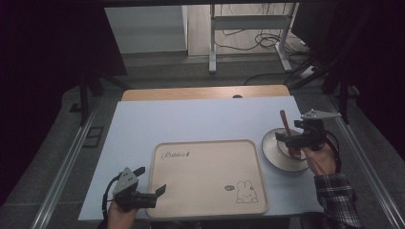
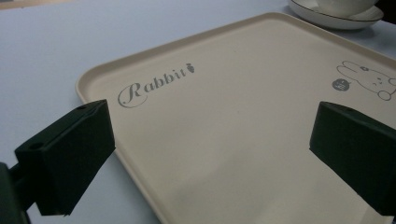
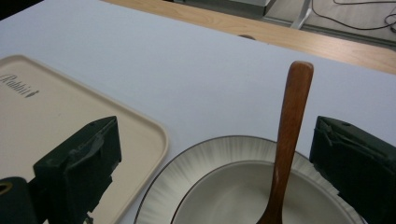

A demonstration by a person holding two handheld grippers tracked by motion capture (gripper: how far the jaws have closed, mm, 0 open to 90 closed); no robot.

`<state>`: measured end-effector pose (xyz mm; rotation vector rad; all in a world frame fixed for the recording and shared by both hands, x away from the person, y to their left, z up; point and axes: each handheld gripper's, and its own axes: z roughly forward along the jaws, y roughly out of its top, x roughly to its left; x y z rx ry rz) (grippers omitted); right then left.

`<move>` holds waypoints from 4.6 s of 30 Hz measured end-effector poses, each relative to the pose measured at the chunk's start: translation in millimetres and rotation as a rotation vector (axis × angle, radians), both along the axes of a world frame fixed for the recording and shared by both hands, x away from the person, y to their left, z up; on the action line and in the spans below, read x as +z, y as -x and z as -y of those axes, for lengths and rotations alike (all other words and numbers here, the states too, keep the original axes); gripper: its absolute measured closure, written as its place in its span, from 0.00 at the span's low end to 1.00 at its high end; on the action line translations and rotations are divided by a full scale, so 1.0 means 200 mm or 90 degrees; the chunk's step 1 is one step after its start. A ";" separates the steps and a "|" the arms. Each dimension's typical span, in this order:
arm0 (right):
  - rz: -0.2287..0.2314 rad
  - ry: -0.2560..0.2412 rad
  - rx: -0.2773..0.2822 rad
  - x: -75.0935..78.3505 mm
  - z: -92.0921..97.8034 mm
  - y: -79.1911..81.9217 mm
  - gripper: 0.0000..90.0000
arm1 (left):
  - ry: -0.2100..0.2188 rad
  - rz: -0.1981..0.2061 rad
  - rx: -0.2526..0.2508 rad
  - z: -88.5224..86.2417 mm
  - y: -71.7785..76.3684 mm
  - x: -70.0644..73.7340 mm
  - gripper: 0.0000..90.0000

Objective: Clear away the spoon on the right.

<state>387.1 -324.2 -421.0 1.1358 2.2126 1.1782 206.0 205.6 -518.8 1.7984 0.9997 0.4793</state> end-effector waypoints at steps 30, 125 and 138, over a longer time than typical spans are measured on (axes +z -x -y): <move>-0.071 0.105 -0.100 -0.05 -0.05 -0.27 0.25 | -0.010 -0.003 -0.005 0.01 0.00 0.00 0.00; -0.275 0.218 0.068 0.01 -0.76 -0.13 0.86 | -0.023 -0.002 -0.011 0.02 0.00 0.00 0.00; -0.305 0.234 0.085 -0.14 -0.88 -0.14 0.86 | -0.022 -0.003 -0.013 0.02 0.00 0.00 0.00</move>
